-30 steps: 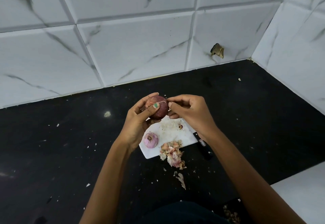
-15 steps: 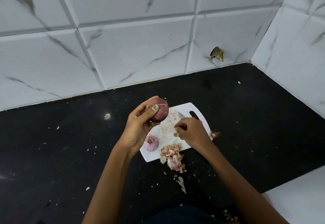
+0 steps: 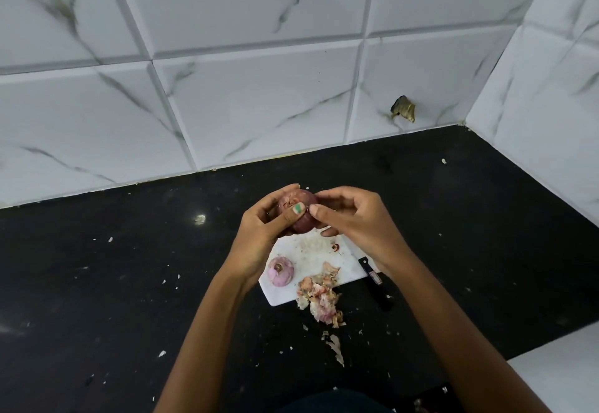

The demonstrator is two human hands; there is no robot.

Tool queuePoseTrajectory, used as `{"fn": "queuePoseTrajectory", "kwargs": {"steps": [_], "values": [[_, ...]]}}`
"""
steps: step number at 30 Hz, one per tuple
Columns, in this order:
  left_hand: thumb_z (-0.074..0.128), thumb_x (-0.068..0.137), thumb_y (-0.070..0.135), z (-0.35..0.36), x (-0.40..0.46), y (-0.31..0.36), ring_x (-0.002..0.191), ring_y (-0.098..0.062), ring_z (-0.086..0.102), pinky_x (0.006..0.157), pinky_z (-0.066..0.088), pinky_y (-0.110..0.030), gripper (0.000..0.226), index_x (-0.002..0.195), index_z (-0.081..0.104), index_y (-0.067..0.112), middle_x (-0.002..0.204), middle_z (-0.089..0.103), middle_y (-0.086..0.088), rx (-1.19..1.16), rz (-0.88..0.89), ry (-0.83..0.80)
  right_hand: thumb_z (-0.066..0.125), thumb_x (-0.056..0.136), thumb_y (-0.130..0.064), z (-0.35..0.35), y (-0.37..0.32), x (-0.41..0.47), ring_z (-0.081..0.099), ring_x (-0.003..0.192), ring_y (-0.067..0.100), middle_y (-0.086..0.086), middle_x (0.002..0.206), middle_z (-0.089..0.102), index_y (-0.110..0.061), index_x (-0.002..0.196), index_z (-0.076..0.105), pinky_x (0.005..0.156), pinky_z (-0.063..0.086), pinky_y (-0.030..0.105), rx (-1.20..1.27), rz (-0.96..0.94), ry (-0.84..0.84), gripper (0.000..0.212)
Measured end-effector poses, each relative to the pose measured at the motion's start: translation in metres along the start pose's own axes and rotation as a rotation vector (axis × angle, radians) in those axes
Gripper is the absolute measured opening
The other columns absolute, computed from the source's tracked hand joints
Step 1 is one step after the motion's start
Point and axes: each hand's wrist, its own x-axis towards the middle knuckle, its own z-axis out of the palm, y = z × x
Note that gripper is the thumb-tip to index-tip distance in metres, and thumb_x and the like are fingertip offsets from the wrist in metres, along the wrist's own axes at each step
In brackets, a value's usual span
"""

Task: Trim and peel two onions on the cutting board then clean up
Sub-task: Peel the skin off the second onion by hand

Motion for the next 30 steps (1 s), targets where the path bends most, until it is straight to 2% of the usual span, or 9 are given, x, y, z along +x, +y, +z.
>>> {"fn": "queuePoseTrajectory", "kwargs": {"steps": [5,10,13,16,20,25,28,30], "values": [[0.075,0.071,0.018,-0.003,-0.001,0.005,0.111,-0.022,0.065,0.084,0.056,-0.033,0.055,0.125,0.064,0.019,0.122,0.065,-0.006,0.074,0.019,-0.058,0.075,0.08,-0.016,-0.001,-0.001,0.001,0.072,0.078,0.018,0.008,0.084,0.073,-0.008,0.098,0.071,0.067,0.06,0.031,0.021,0.002,0.015,0.02],[0.071,0.072,0.009,-0.001,-0.005,0.009,0.103,-0.016,0.068,0.074,0.059,-0.03,0.051,0.122,0.064,0.019,0.117,0.067,0.0,0.007,-0.011,-0.104,0.072,0.08,-0.009,-0.005,-0.004,0.002,0.072,0.074,0.02,0.01,0.081,0.073,-0.01,0.09,0.072,0.065,0.06,0.031,-0.045,-0.045,0.044,0.01],[0.071,0.072,0.009,-0.003,-0.006,0.01,0.103,-0.017,0.069,0.075,0.059,-0.029,0.051,0.121,0.064,0.02,0.112,0.07,0.004,0.015,-0.003,-0.111,0.075,0.079,-0.016,-0.007,-0.004,0.001,0.072,0.077,0.019,0.007,0.083,0.073,-0.011,0.093,0.073,0.069,0.06,0.035,-0.084,-0.071,-0.001,0.016],[0.072,0.071,0.008,-0.003,-0.006,0.011,0.106,-0.017,0.068,0.078,0.058,-0.03,0.053,0.122,0.063,0.019,0.115,0.07,0.002,0.033,0.011,-0.112,0.078,0.076,-0.021,-0.005,-0.005,0.001,0.071,0.078,0.014,0.002,0.085,0.074,-0.01,0.098,0.073,0.073,0.06,0.038,-0.184,-0.089,0.004,0.025],[0.075,0.068,0.013,-0.005,-0.006,0.011,0.11,-0.019,0.066,0.083,0.058,-0.033,0.057,0.123,0.063,0.021,0.12,0.067,0.001,0.068,0.027,-0.098,0.078,0.075,-0.022,-0.003,-0.008,0.0,0.071,0.077,0.011,0.0,0.085,0.073,-0.009,0.098,0.073,0.072,0.06,0.032,-0.233,-0.104,0.005,0.027],[0.078,0.064,0.017,-0.005,-0.006,0.01,0.114,-0.022,0.064,0.089,0.057,-0.04,0.062,0.125,0.063,0.02,0.123,0.066,-0.001,0.122,0.036,-0.099,0.078,0.071,-0.021,0.001,-0.011,-0.002,0.067,0.068,0.002,-0.007,0.075,0.07,-0.012,0.09,0.073,0.062,0.056,0.018,-0.328,-0.118,0.04,0.021],[0.076,0.067,0.011,-0.004,-0.007,0.009,0.111,-0.021,0.065,0.084,0.058,-0.035,0.058,0.123,0.063,0.018,0.119,0.068,0.0,0.073,0.022,-0.116,0.073,0.073,-0.013,0.002,-0.01,-0.001,0.069,0.063,0.009,-0.002,0.068,0.071,-0.018,0.079,0.073,0.062,0.059,0.03,-0.341,-0.144,0.097,0.008],[0.072,0.069,0.007,-0.003,-0.008,0.008,0.108,-0.019,0.067,0.079,0.058,-0.03,0.055,0.123,0.063,0.017,0.116,0.07,0.0,0.009,0.0,-0.13,0.069,0.075,-0.004,-0.001,-0.007,0.0,0.07,0.06,0.015,0.004,0.065,0.071,-0.023,0.072,0.071,0.063,0.06,0.038,-0.243,-0.118,0.146,0.02]]}}
